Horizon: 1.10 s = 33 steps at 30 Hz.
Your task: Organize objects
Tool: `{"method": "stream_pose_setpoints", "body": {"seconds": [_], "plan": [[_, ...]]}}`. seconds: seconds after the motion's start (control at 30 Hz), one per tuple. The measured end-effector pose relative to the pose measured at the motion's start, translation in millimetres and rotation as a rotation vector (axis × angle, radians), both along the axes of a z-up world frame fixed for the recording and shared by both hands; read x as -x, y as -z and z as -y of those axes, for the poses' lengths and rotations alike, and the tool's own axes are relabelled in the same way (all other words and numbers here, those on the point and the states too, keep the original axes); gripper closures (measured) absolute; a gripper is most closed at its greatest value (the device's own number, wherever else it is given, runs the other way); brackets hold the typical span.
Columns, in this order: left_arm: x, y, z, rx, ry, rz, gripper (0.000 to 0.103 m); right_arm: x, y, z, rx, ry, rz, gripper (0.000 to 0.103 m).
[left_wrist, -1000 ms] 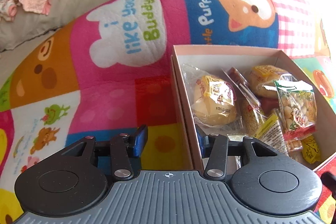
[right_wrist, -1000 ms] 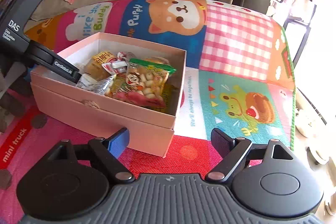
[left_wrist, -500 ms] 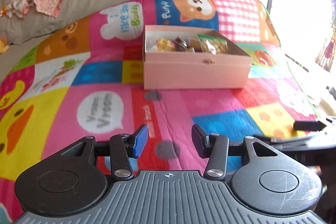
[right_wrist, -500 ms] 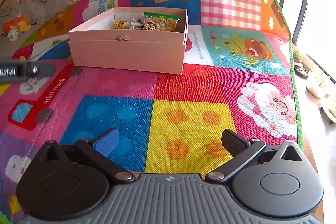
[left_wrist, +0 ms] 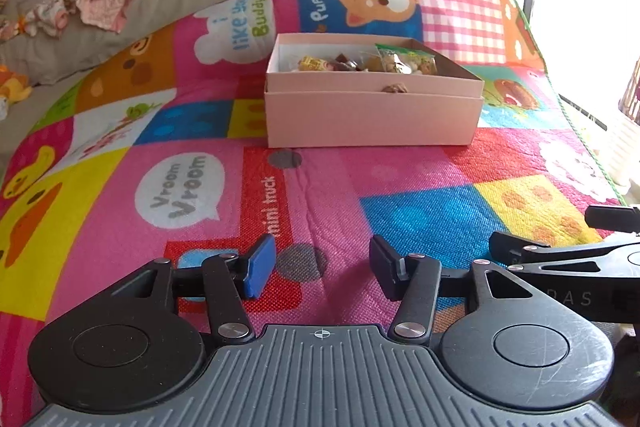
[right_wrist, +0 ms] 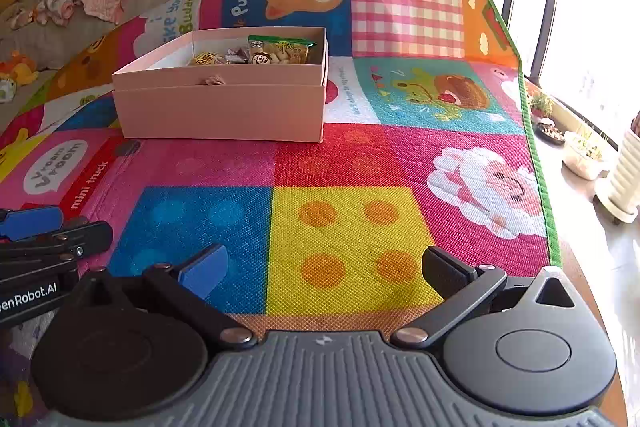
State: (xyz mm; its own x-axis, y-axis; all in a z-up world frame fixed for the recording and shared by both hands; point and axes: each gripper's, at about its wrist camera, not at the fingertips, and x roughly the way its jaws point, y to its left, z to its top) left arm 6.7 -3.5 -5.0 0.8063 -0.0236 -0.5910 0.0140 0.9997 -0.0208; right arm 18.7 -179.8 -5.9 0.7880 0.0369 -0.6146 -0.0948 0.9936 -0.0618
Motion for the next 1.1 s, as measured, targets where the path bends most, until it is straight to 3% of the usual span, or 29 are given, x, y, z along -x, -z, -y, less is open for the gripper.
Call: {"method": "stream_pose_setpoints", "body": {"seconds": [0.17, 1.1], "plan": [[-0.8, 0.2, 4.1, -0.020, 0.004, -0.001, 0.042, -5.3, 0.8, 10.3, -0.074, 0.005, -0.028, 0.000], [0.1, -0.1, 2.1, -0.006, 0.005, -0.003, 0.042, -2.4, 2.1, 6.7, -0.068, 0.023, -0.023, 0.000]]}}
